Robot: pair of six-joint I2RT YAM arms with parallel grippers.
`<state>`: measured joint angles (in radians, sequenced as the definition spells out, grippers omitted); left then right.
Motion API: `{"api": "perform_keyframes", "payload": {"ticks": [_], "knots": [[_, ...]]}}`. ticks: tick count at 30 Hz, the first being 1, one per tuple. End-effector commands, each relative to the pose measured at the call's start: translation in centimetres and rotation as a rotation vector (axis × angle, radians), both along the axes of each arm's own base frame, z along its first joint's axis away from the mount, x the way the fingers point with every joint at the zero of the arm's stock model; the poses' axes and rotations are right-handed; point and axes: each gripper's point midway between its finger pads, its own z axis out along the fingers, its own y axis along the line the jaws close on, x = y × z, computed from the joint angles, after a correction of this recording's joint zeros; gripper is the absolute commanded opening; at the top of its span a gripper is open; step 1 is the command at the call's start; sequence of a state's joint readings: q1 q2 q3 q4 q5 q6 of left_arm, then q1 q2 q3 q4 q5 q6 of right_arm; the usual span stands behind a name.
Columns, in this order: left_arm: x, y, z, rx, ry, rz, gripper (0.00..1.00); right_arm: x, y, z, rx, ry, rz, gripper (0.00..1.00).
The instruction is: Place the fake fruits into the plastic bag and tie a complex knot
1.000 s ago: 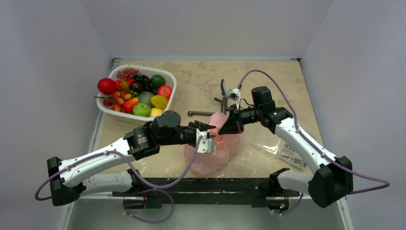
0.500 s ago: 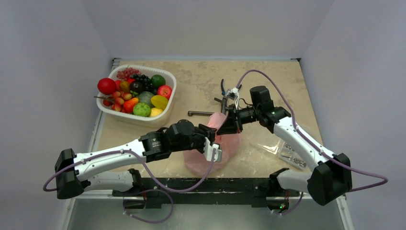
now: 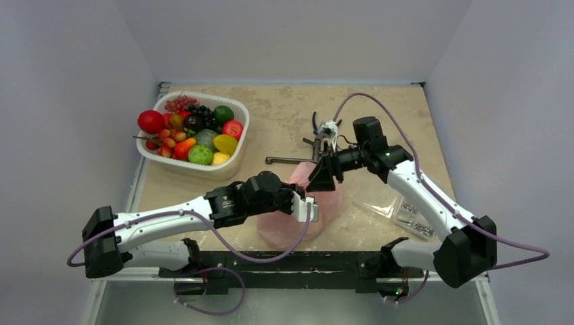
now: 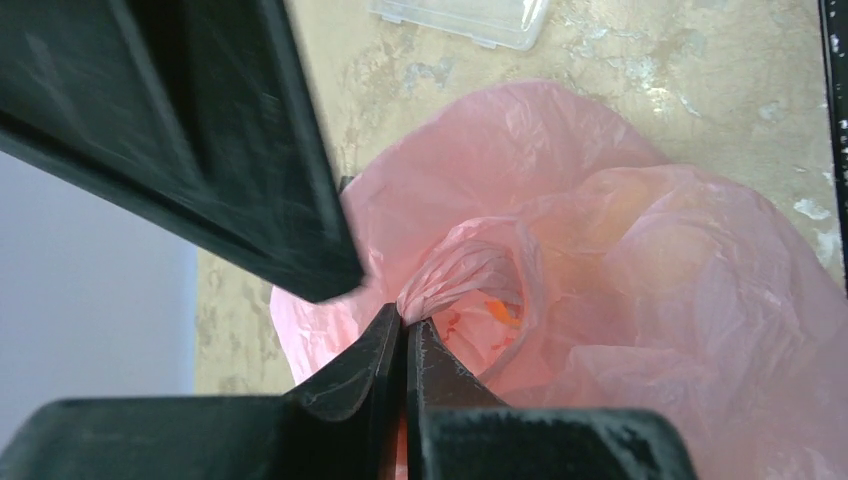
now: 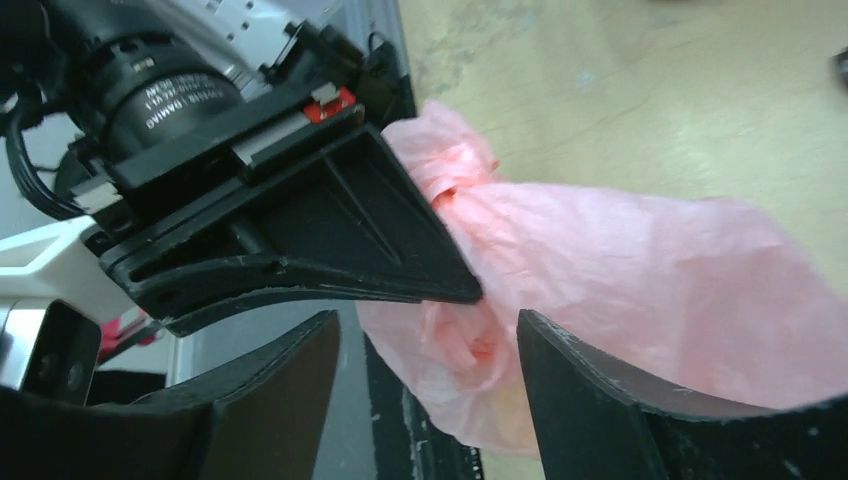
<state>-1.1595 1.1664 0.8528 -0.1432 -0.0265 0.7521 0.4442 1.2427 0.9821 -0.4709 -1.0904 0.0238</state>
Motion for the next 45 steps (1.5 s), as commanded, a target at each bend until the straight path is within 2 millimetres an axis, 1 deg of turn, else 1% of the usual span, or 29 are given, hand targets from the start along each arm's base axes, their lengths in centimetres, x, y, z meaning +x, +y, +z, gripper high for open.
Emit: {"api": "perform_keyframes", "payload": {"ticks": [1, 2, 3, 4, 5, 7, 10, 11, 14, 17, 20, 24, 29, 30, 31, 33, 34, 35, 36, 37, 38, 39, 41, 43, 44, 45], "knots": [[-0.9, 0.6, 0.8, -0.087, 0.178, 0.095, 0.00, 2.2, -1.6, 3.1, -0.027, -0.143, -0.103, 0.66], [-1.2, 0.6, 0.7, -0.095, 0.223, 0.110, 0.00, 2.1, -1.8, 3.4, -0.031, -0.153, -0.120, 0.62], [-1.3, 0.5, 0.7, -0.107, 0.254, 0.124, 0.00, 1.4, -2.1, 3.9, -0.022, -0.171, -0.124, 0.54], [-1.2, 0.6, 0.7, -0.118, 0.281, 0.145, 0.00, 1.1, -2.4, 4.1, -0.029, -0.165, -0.150, 0.48], [-1.1, 0.7, 0.7, -0.126, 0.300, 0.159, 0.00, 0.5, -2.5, 4.2, -0.022, -0.138, -0.164, 0.46], [-0.9, 0.8, 0.6, -0.137, 0.339, 0.195, 0.00, -0.7, -2.6, 4.1, -0.002, -0.098, -0.172, 0.45], [-0.2, 1.0, 0.9, -0.161, 0.391, 0.249, 0.00, -2.2, -2.5, 2.7, -0.017, -0.099, -0.170, 0.45], [0.1, 1.0, 1.1, -0.172, 0.405, 0.268, 0.00, -2.5, -2.3, 2.3, -0.019, -0.097, -0.170, 0.46], [0.6, 1.1, 1.8, -0.196, 0.439, 0.305, 0.00, -2.6, -0.9, 1.5, -0.018, -0.119, -0.169, 0.49], [0.5, 0.9, 2.3, -0.215, 0.487, 0.314, 0.00, -2.0, 0.1, 0.4, -0.034, -0.134, -0.180, 0.53], [0.3, 0.8, 2.5, -0.224, 0.513, 0.318, 0.00, -0.4, 0.6, -0.3, -0.038, -0.164, -0.217, 0.57], [0.2, 0.6, 2.6, -0.231, 0.532, 0.321, 0.00, 1.4, 1.3, -0.4, -0.028, -0.208, -0.243, 0.58], [0.0, 0.0, 3.2, -0.249, 0.554, 0.301, 0.00, 2.7, 1.8, -0.6, -0.033, -0.230, -0.256, 0.58], [-0.1, -0.2, 3.2, -0.248, 0.564, 0.301, 0.00, 2.6, 1.8, -0.6, -0.035, -0.233, -0.247, 0.53], [-0.1, -0.2, 3.3, -0.250, 0.571, 0.307, 0.00, 2.5, 1.8, -0.5, -0.036, -0.233, -0.235, 0.45], [0.0, -0.4, 3.4, -0.249, 0.584, 0.315, 0.00, 1.9, 1.6, -0.4, -0.041, -0.242, -0.208, 0.24], [0.1, -0.5, 3.7, -0.259, 0.591, 0.320, 0.08, 1.6, 1.4, -0.6, -0.049, -0.249, -0.191, 0.14], [0.1, -0.4, 4.2, -0.274, 0.604, 0.321, 0.22, 1.1, 1.2, -0.8, -0.058, -0.257, -0.165, 0.05], [0.0, -0.2, 4.8, -0.291, 0.630, 0.315, 0.36, 0.7, 1.0, -1.1, -0.067, -0.261, -0.152, 0.01], [0.2, 0.5, 5.7, -0.322, 0.659, 0.316, 0.47, 0.5, 0.6, -1.4, -0.081, -0.277, -0.147, 0.00], [0.2, 1.3, 6.8, -0.367, 0.692, 0.311, 0.55, 0.2, 0.2, -1.7, -0.091, -0.302, -0.128, 0.00], [0.5, 2.4, 8.0, -0.428, 0.723, 0.297, 0.60, -0.1, -0.2, -2.0, -0.096, -0.334, -0.109, 0.00], [1.1, 5.3, 10.1, -0.537, 0.696, 0.290, 0.65, -0.5, -0.6, -2.2, -0.095, -0.378, -0.102, 0.00], [1.3, 8.4, 9.9, -0.564, 0.640, 0.313, 0.67, -0.6, -0.9, -2.4, -0.091, -0.427, -0.091, 0.00], [1.4, 9.6, 8.9, -0.535, 0.610, 0.320, 0.68, -0.5, -0.9, -2.5, -0.090, -0.433, -0.094, 0.00], [1.2, 10.5, 7.4, -0.482, 0.606, 0.332, 0.67, -0.4, -0.9, -2.6, -0.088, -0.444, -0.092, 0.00]]}}
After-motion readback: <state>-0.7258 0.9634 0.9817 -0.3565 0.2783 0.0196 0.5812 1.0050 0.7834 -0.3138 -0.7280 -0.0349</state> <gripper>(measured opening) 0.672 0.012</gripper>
